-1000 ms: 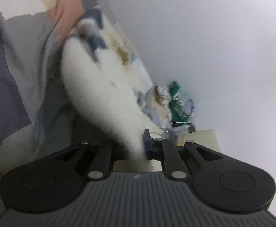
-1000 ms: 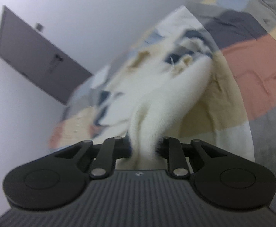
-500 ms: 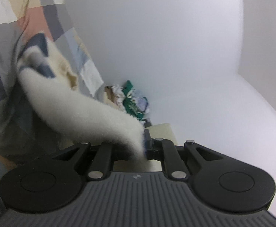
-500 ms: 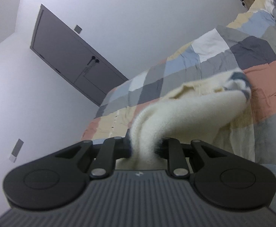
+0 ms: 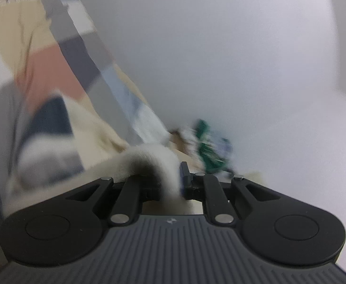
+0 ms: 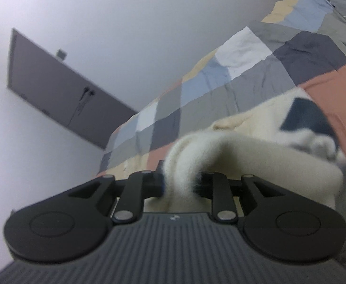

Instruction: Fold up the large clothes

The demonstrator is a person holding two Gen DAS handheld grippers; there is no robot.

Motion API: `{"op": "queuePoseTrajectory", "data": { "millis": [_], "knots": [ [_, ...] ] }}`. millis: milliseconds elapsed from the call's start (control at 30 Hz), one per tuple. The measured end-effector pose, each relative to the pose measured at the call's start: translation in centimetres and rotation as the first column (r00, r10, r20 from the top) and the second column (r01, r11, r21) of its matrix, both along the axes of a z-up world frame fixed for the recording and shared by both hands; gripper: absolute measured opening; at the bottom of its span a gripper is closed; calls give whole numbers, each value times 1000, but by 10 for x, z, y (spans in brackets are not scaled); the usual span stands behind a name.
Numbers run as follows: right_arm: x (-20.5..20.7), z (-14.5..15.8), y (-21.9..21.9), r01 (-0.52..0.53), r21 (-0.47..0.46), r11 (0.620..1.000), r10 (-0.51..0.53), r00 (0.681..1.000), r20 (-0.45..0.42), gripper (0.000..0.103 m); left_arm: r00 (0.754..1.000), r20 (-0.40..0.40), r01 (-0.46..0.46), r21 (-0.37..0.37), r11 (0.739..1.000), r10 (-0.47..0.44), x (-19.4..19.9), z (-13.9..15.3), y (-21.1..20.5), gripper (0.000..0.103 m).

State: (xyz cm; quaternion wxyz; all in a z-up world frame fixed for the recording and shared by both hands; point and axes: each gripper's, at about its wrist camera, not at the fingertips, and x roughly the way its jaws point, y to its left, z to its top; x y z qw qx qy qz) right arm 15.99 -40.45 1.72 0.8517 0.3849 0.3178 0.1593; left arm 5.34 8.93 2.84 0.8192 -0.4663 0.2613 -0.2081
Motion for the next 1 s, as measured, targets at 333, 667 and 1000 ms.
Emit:
{"op": "queuePoseTrajectory", "data": {
  "millis": [333,667,1000],
  "knots": [
    [115,-70,19,63,-22,998,-64,993,-98,27,993,-106,-21,280,960,52,148,-58,-16,15],
    [179,-151,22,38,-23,999,-43,961,-274,27,972,-232,28,295,955,43,214,-132,-13,16],
    [178,-147,38,-45,-84,995,21,964,-265,64,978,-211,75,298,952,-11,213,-132,-19,50]
  ]
}}
